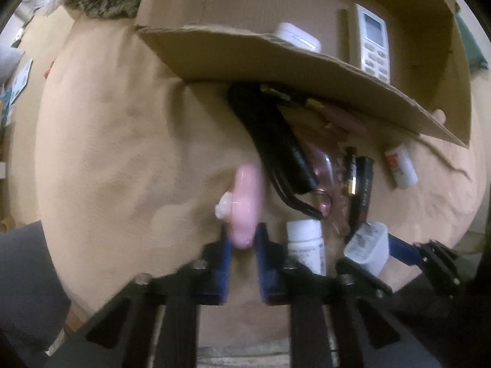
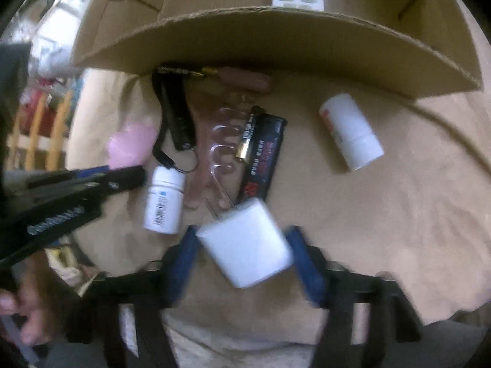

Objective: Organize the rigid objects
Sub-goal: 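Grasp the white charger plug with the right tool while the left grasps the pink item, then place the charger plug beside the remote while the left places the pink item by the earbud case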

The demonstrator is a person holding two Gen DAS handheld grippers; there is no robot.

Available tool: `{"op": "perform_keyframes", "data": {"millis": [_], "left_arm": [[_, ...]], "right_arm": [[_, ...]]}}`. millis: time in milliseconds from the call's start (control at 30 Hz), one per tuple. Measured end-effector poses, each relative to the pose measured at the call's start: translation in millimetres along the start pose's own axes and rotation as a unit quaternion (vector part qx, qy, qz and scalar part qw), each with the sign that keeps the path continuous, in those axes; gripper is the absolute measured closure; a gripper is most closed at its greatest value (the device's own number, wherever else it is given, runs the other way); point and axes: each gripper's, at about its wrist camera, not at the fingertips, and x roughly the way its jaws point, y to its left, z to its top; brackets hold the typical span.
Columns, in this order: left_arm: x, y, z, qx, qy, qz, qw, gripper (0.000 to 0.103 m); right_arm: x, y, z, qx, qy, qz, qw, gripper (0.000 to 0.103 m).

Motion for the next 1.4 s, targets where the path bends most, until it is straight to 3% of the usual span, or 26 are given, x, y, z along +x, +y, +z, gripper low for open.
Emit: {"op": "perform_keyframes", "data": {"millis": [300,567,767,867,967,1267,1400], "left_arm": [[-21.3,1.5,-7.4,0.002,-0.047,-0.002,0.9989,0.092],[-50.8,1.8,-12.2,0.021,-0.106,0.024,0.9939,0.092],[-80.7,-3.2,-19.0,0.028,-0.160,0.035,0.9862,0.092],[-100.3,-9.5,-22.0,0.032,-0.183,0.031,0.9821,0.092],[-119.9,-16.6,-20.1,0.042,-0.208,0.025,0.9769,0.092],[-167.3,-28.1,11.2,0.061,-0.256,0.012,0.9647,0.092],[-169.5,-31.3,36.7,0.069,-0.253,0.013,0.9648,0.092]], "right_arm": [[-14.1,-3.8,-1.8,0.006,-0.040,0.018,0.999,0.044],[-36.4,-2.5,-7.2,0.006,-0.092,0.044,0.995,0.044],[-62.1,-12.2,-9.5,0.006,-0.128,0.061,0.990,0.044],[-85.1,-11.5,-5.9,0.007,-0.160,0.096,0.982,0.044],[-110.4,-7.9,-3.0,-0.006,-0.195,0.096,0.976,0.044],[-150.7,-12.7,29.7,-0.013,-0.232,0.104,0.967,0.044],[-155.6,-19.6,53.5,-0.012,-0.239,0.088,0.967,0.044]]}}
